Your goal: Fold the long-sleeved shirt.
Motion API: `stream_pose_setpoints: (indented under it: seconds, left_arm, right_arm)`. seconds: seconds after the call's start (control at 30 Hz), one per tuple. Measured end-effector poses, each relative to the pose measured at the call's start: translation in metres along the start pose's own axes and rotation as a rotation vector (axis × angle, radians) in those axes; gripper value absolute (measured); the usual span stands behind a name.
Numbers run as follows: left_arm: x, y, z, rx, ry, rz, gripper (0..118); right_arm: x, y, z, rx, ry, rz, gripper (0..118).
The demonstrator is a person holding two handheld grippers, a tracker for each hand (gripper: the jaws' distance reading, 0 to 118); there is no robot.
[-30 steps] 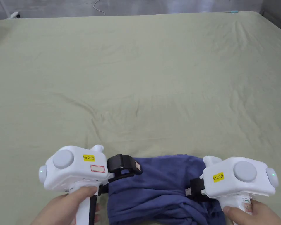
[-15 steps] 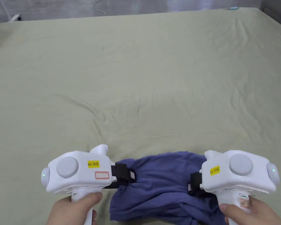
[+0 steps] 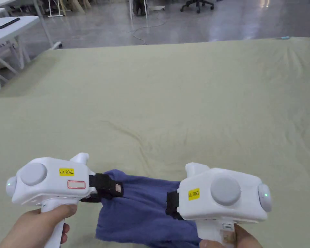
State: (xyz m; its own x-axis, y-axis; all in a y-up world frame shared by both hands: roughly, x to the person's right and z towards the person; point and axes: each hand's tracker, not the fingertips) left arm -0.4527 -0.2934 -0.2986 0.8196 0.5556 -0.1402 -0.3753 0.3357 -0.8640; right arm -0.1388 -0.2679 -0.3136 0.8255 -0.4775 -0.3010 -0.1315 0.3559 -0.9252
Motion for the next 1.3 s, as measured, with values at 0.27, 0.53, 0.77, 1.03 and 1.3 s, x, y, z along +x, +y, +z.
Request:
stream_pose_setpoints:
  seconds: [0.27, 0.53, 0.77, 1.03, 1.3]
  left_arm:
    - [-0.142, 0.035, 0.089, 0.027, 0.277, 0.103, 7]
    - [-0.264, 0.071, 0.113, -0.012, 0.477, 0.188, 7]
    - [-0.266, 0.056, 0.093, 0.017, 0.735, 0.135, 118]
    - [-0.196, 0.048, 0.131, 0.294, 0.612, 0.195, 111]
    - [-0.083, 0.051, 0.171, 0.356, 0.455, 0.071, 0]
  right_arm:
    - [-0.117, -0.006, -0.034, 0.012, 0.189, 0.07, 0]
    - [-0.167, 0.01, -0.066, -0.015, 0.248, 0.148, 0]
    - [-0.162, 0.01, -0.082, -0.047, 0.287, 0.151, 0]
    - [-0.137, 0.017, -0.039, 0.005, 0.262, 0.135, 0]
    - [-0.085, 0.017, 0.07, 0.169, 0.222, 0.114, 0]
